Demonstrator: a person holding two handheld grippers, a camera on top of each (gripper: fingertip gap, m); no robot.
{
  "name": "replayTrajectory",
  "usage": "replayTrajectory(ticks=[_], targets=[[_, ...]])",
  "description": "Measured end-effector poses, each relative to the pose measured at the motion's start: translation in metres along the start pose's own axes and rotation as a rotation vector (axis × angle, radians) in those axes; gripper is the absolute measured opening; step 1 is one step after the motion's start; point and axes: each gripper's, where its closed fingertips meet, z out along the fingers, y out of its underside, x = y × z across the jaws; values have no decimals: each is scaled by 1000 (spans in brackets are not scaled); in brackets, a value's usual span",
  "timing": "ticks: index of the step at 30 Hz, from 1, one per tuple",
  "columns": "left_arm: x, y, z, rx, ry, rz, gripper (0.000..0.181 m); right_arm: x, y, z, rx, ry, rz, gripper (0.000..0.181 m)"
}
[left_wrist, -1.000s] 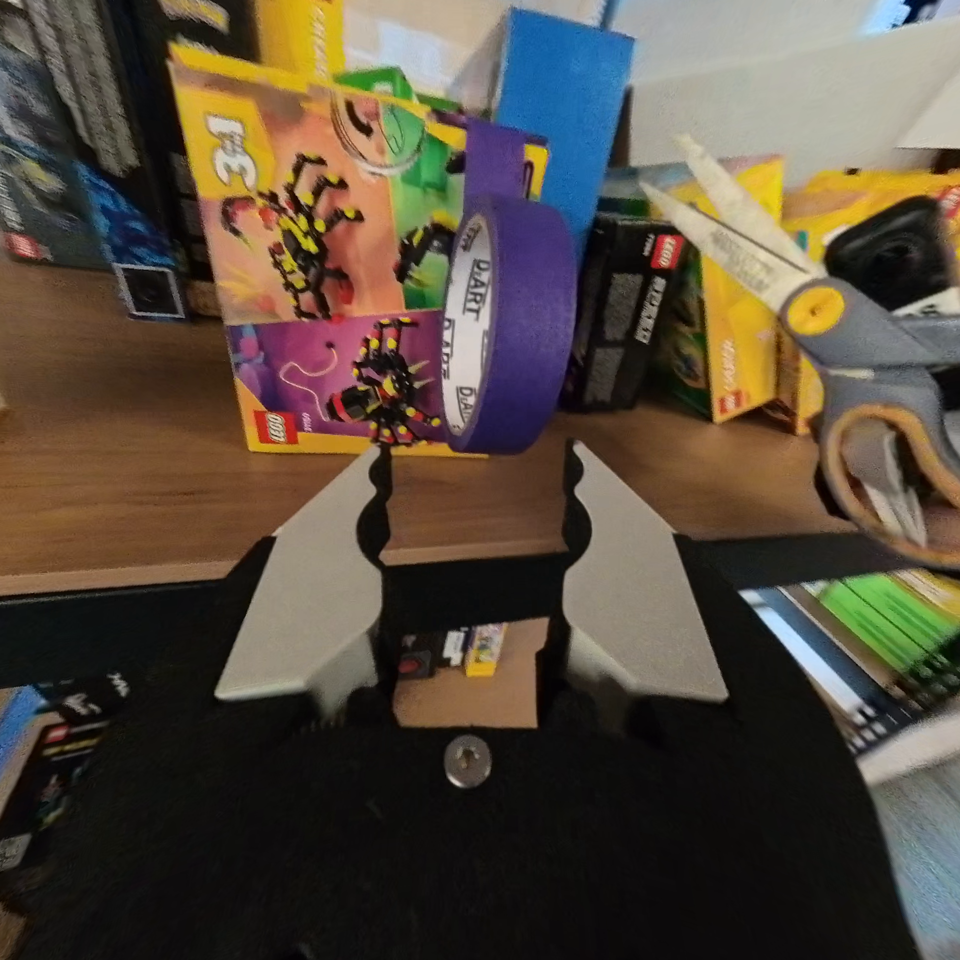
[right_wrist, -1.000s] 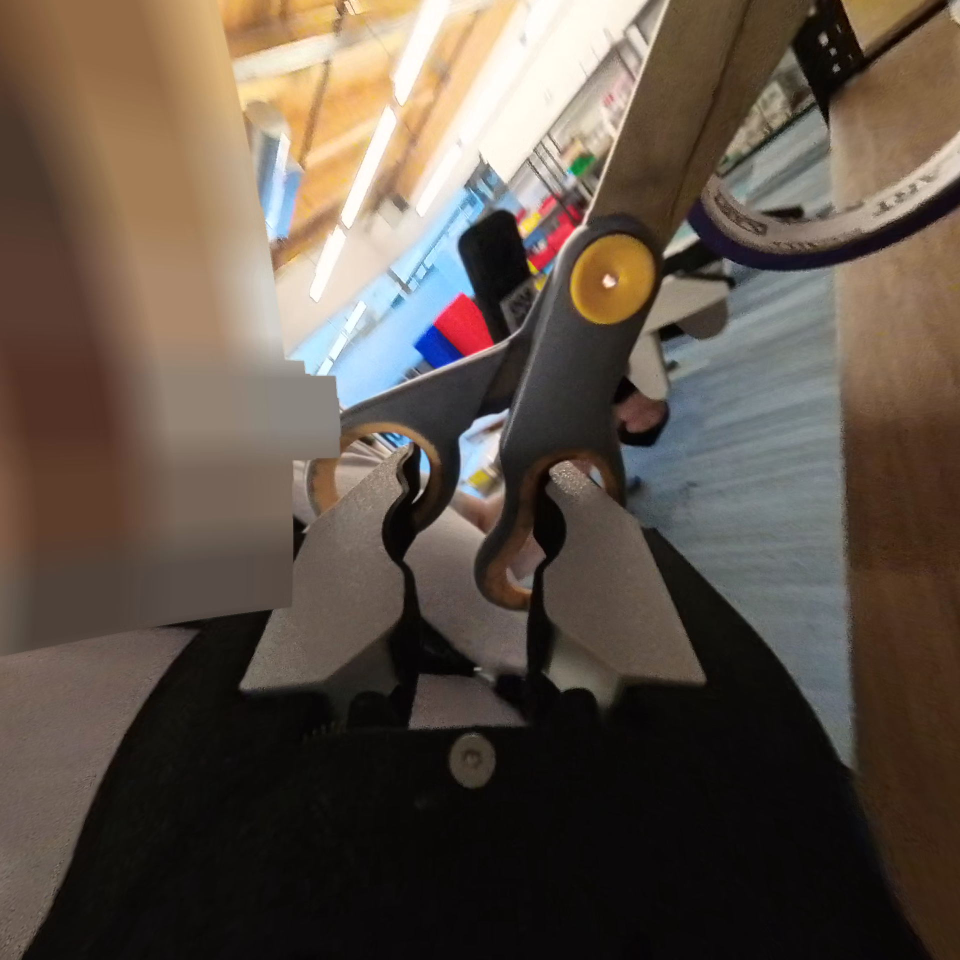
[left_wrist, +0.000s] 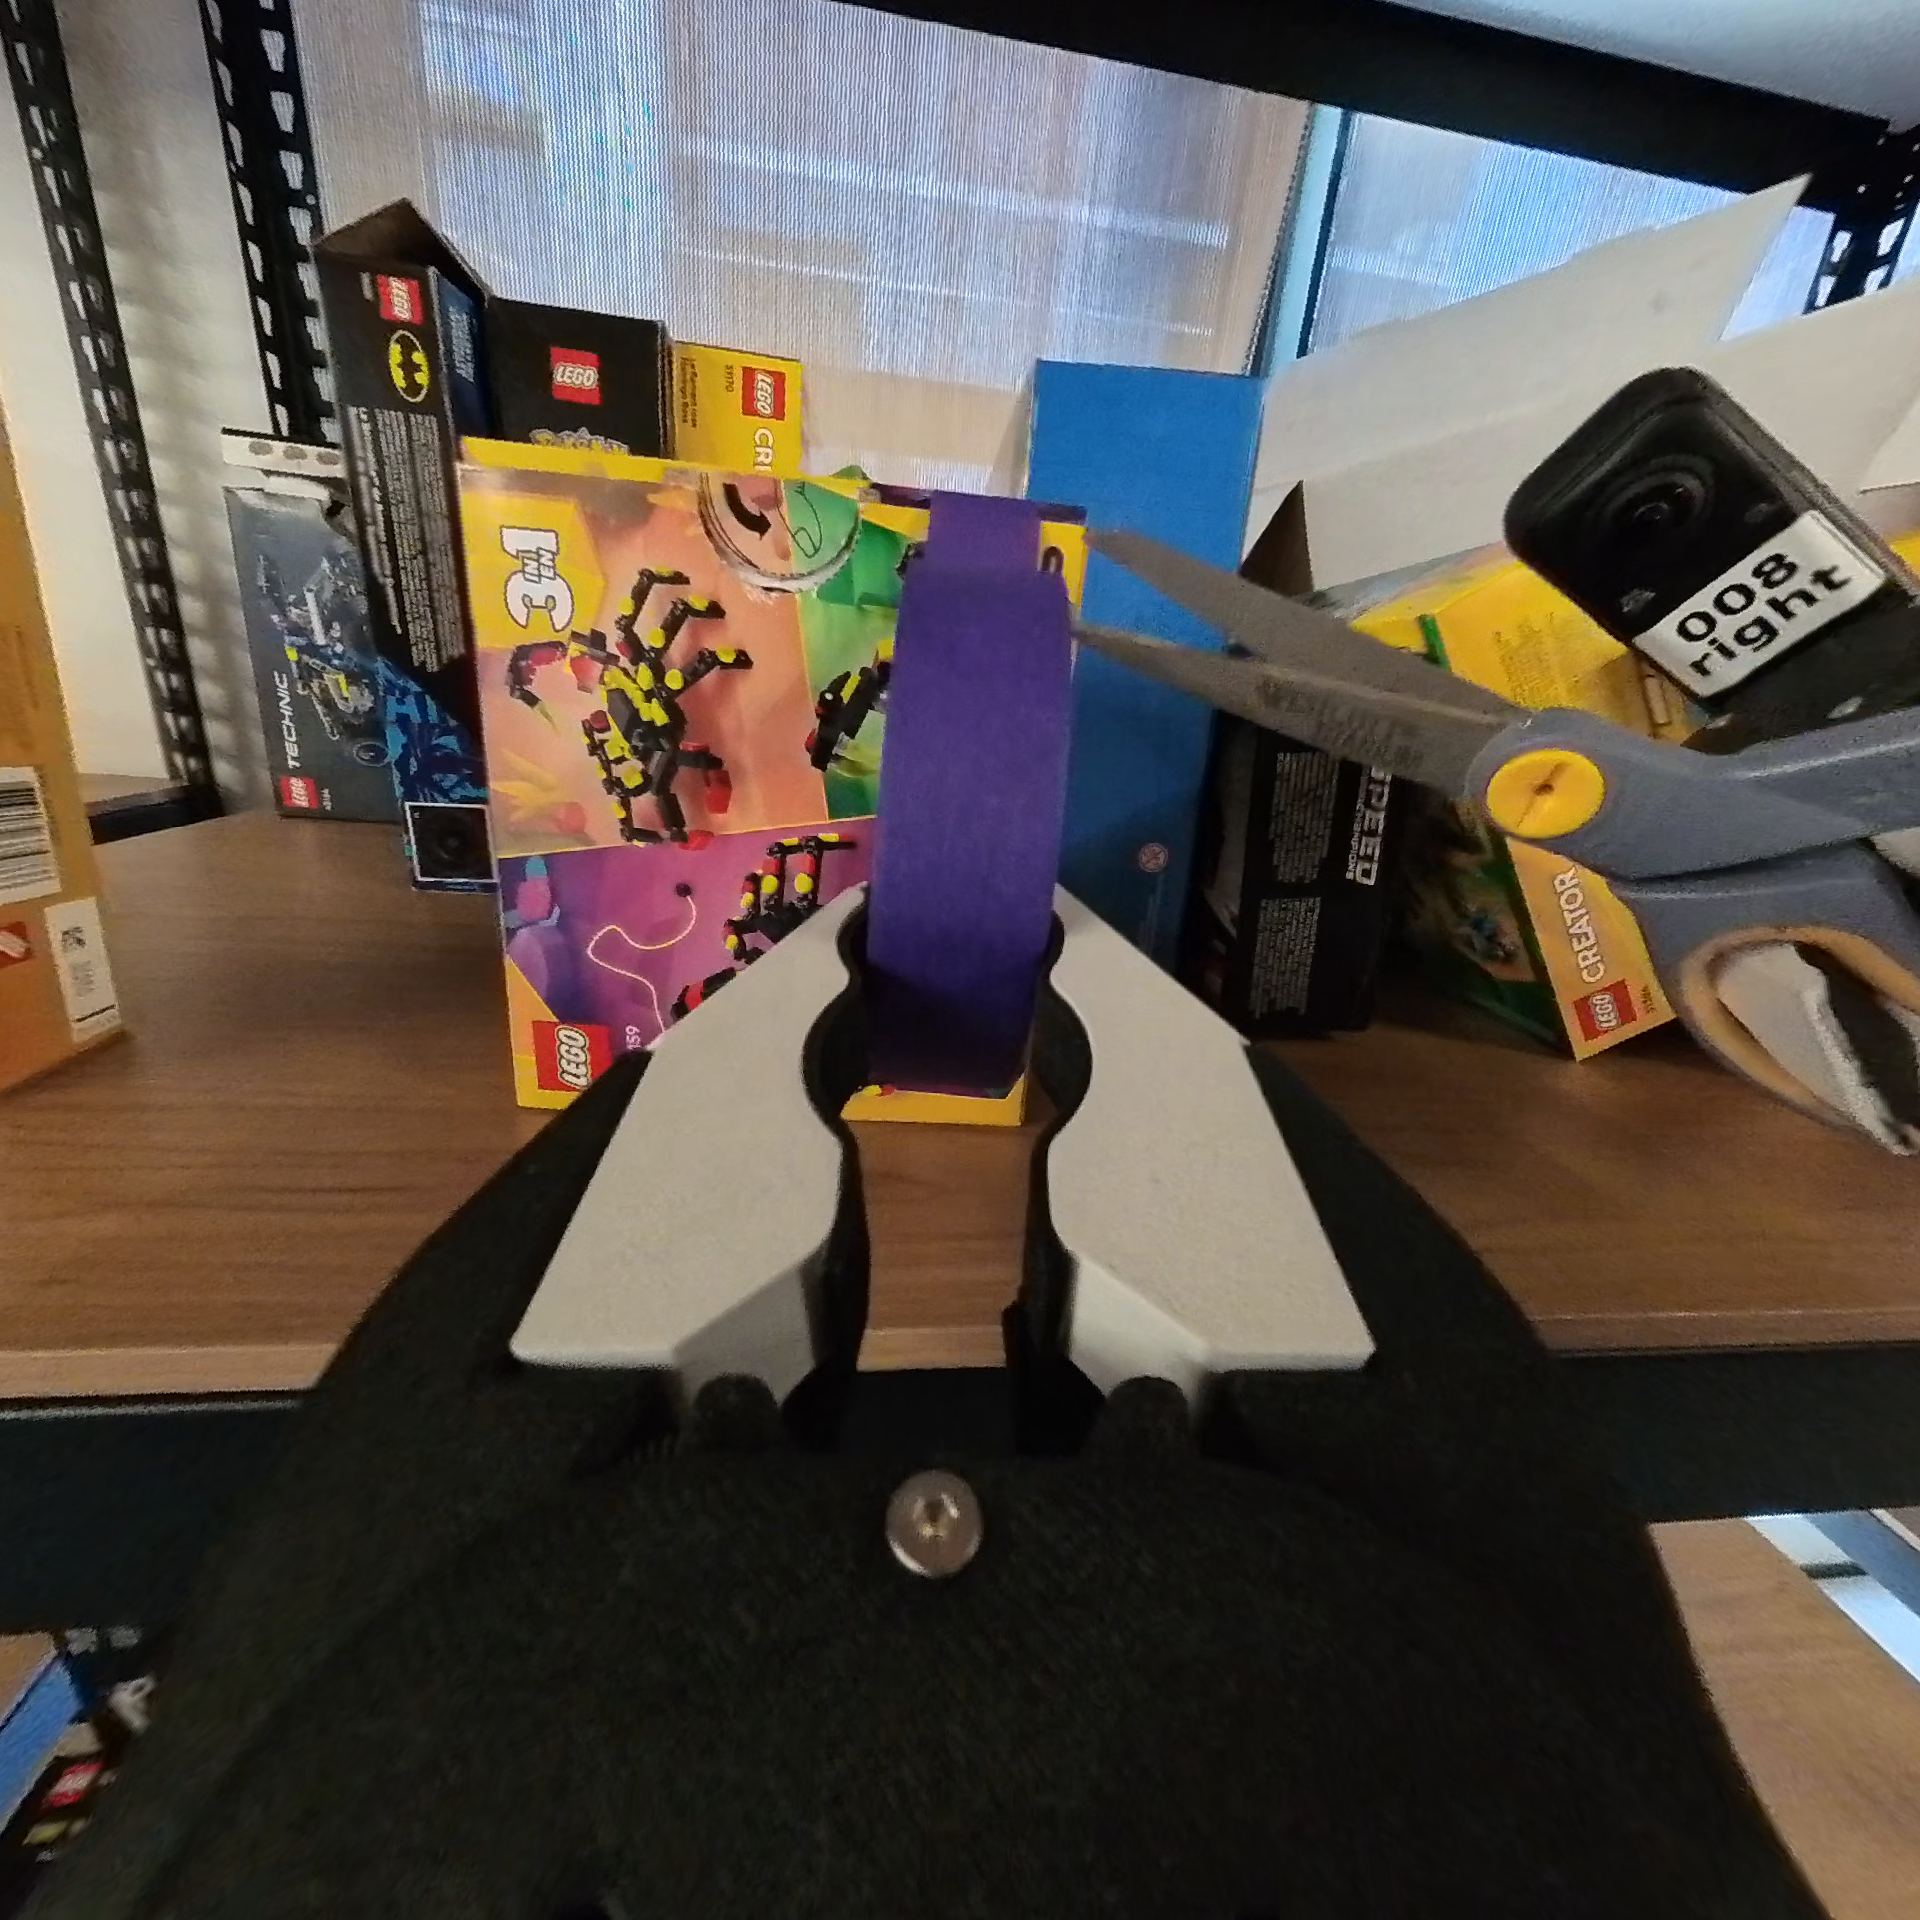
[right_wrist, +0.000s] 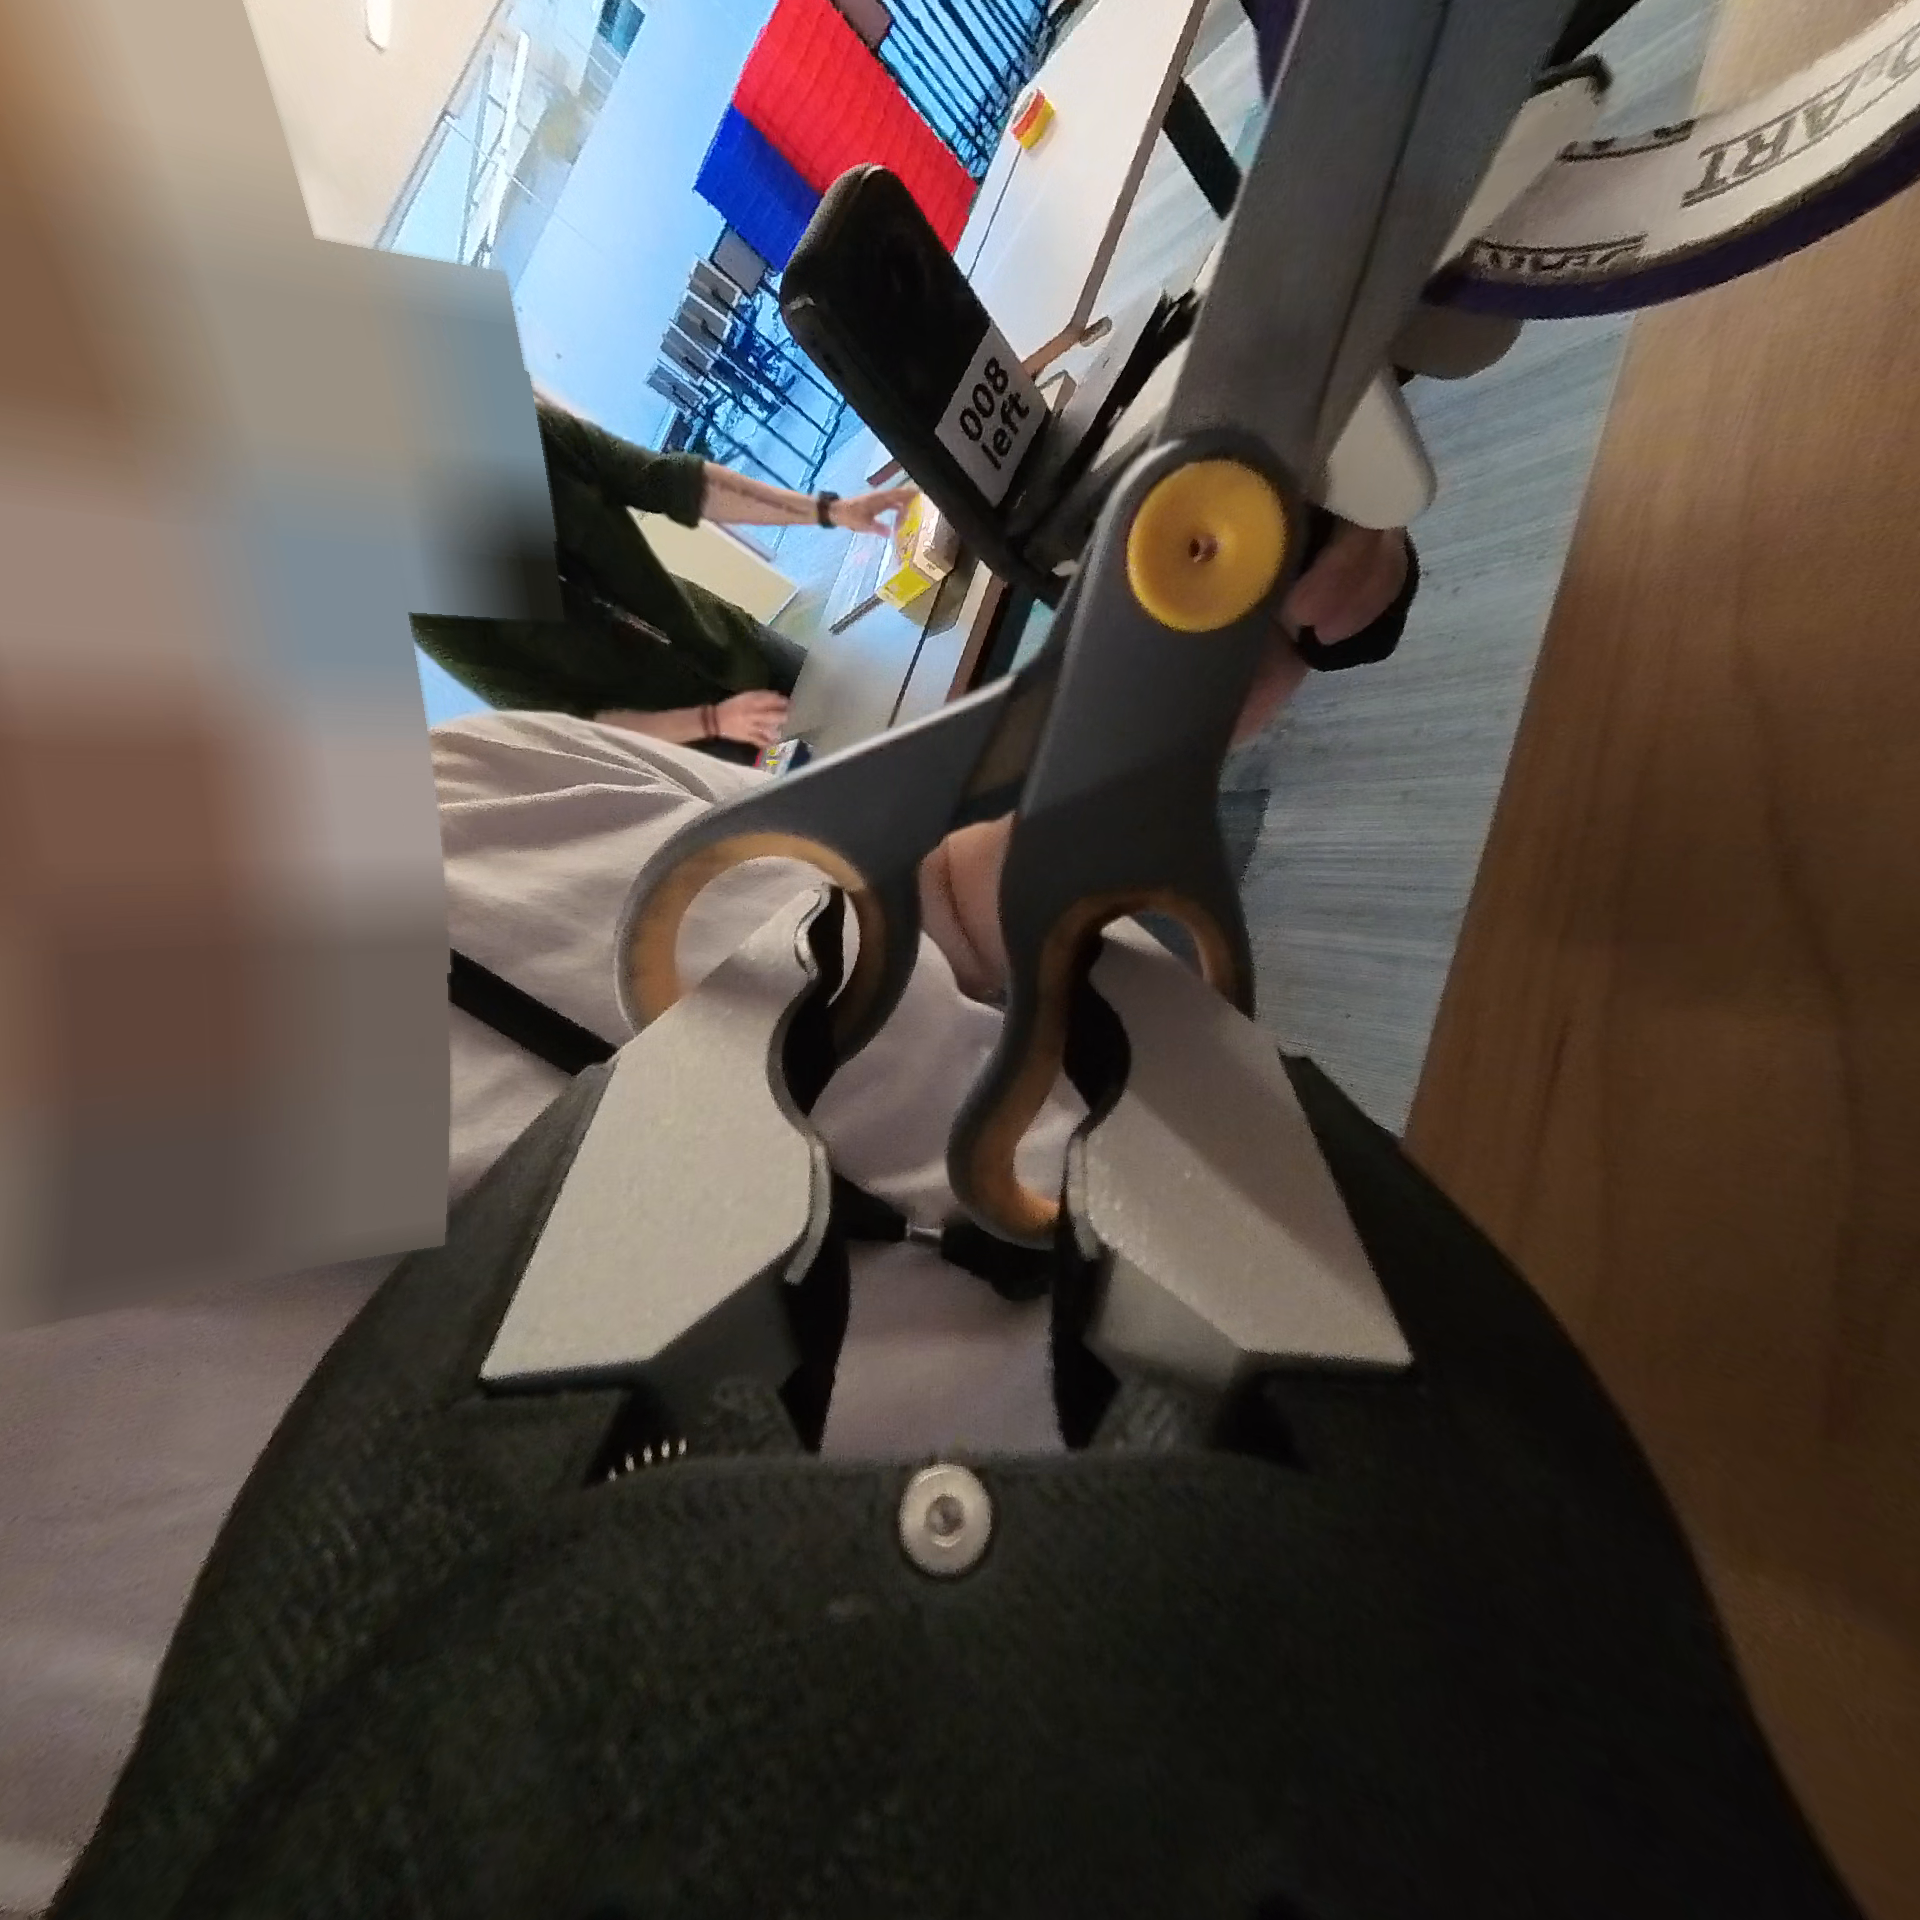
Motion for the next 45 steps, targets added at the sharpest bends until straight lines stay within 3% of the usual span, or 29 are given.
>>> replayTrajectory(ticks=[3, 45], targets=[[-1, -2, 0, 1, 14, -21, 23, -5, -4, -1, 14, -47, 29, 40], [0, -4, 0, 32, -5, 5, 22, 19, -28, -19, -237, 133, 84, 35]])
